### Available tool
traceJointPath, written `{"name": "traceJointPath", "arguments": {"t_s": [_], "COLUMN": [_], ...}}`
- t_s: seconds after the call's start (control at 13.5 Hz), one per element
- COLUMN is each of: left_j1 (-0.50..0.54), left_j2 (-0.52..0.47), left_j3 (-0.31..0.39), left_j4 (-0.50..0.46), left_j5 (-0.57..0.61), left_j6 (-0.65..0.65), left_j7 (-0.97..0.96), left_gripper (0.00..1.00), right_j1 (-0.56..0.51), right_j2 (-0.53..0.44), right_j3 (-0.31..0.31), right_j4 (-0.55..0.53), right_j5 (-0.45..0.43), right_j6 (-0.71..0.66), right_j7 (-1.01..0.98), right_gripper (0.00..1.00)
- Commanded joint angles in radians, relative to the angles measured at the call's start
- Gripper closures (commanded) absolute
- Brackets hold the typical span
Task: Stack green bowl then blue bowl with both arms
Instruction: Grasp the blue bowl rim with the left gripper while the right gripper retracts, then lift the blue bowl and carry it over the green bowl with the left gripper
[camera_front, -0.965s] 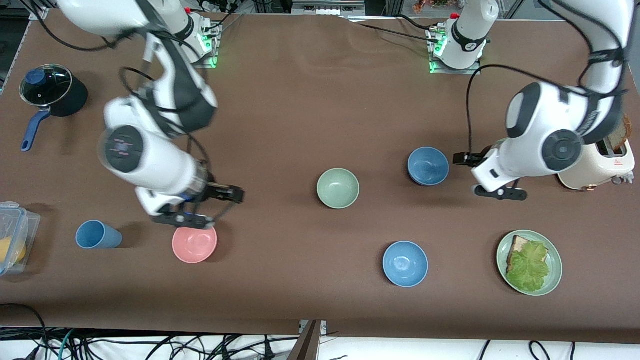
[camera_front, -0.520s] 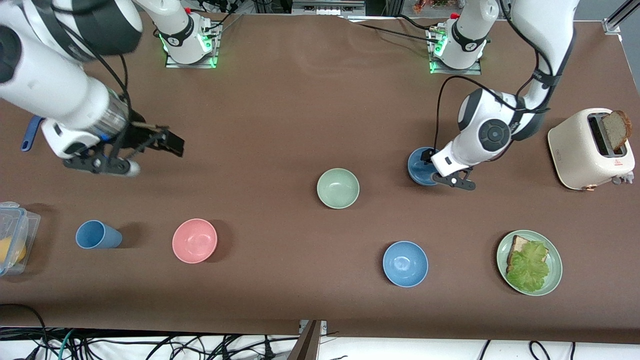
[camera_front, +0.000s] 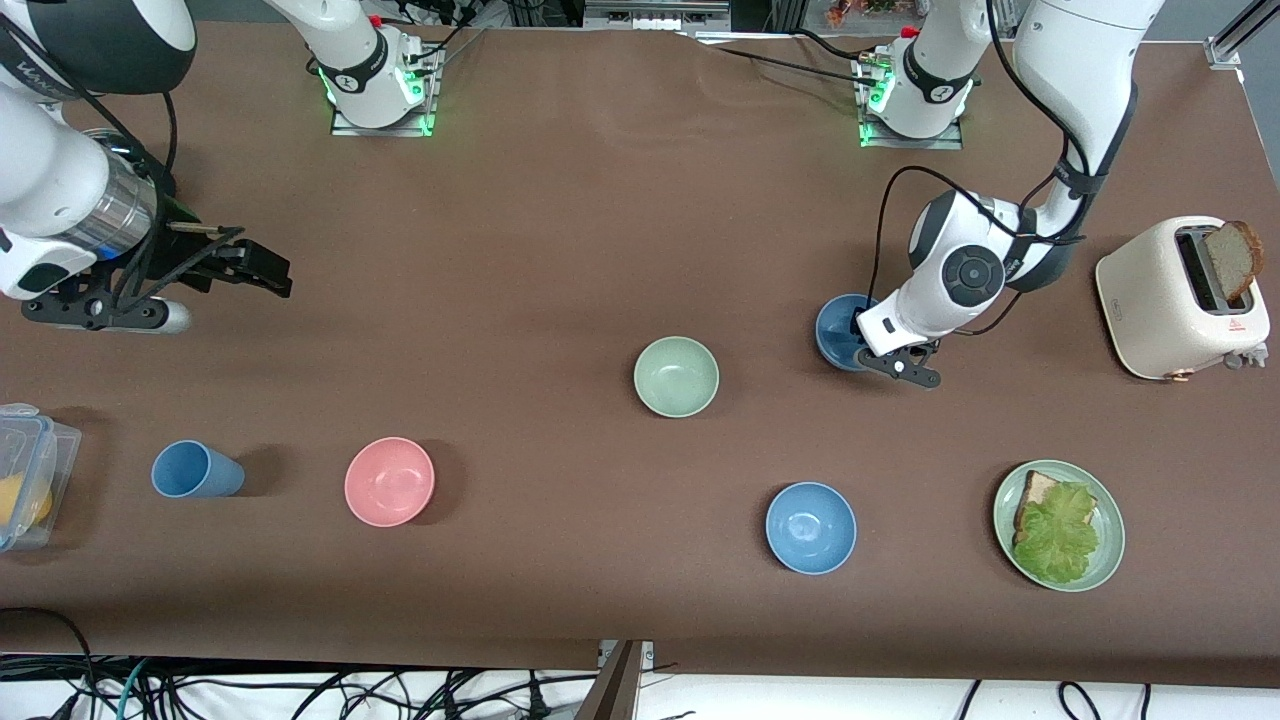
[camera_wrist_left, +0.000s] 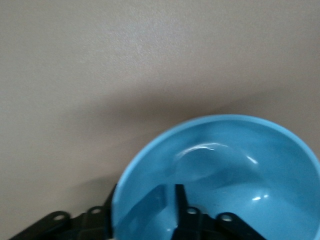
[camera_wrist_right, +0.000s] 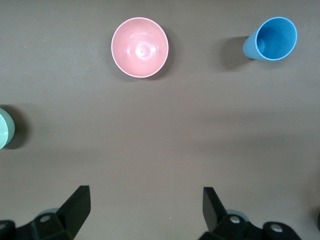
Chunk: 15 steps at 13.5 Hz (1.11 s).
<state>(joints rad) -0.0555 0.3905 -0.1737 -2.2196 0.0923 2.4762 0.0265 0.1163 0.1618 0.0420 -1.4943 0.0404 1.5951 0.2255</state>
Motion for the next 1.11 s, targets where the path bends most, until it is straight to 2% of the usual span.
{"name": "traceJointPath", "arguments": {"t_s": [0.0, 0.22, 0.37, 0.67, 0.74, 0.89, 1.04], "left_j1": [0.011, 0.011, 0.011, -0.016, -0.038, -0.101, -0.141], "left_j2": [-0.016, -0.042, -0.064, -0.052, -0.032, 0.002, 0.1], "left_j3": [-0.001, -0.001, -0.004, -0.041, -0.044, -0.044, -0.044], "left_j4": [0.008, 0.026, 0.084, 0.357, 0.421, 0.509, 0.63], "left_j5": [0.018, 0.018, 0.017, -0.032, -0.069, -0.165, -0.25], "left_j6": [-0.005, -0.032, -0.124, -0.506, -0.555, -0.568, -0.568], "left_j7": [0.023, 0.03, 0.038, 0.007, -0.015, -0.029, -0.075], "left_gripper": [1.0, 1.0, 1.0, 1.0, 1.0, 1.0, 1.0], "right_j1": [-0.001, -0.003, -0.003, -0.001, -0.001, -0.001, 0.0], "right_j2": [-0.033, -0.039, -0.038, -0.037, -0.039, -0.039, -0.036], "right_j3": [0.003, -0.014, -0.053, -0.068, -0.074, -0.114, -0.113], "right_j4": [-0.021, -0.023, -0.021, -0.006, -0.003, -0.003, -0.001], "right_j5": [0.012, -0.002, -0.008, -0.013, -0.013, -0.007, -0.004], "right_j6": [-0.009, -0.007, -0.001, -0.013, -0.023, -0.026, -0.036], "right_j7": [-0.021, -0.067, -0.13, -0.204, -0.207, -0.253, -0.282], "right_gripper": [0.01, 0.01, 0.01, 0.01, 0.01, 0.01, 0.01]}}
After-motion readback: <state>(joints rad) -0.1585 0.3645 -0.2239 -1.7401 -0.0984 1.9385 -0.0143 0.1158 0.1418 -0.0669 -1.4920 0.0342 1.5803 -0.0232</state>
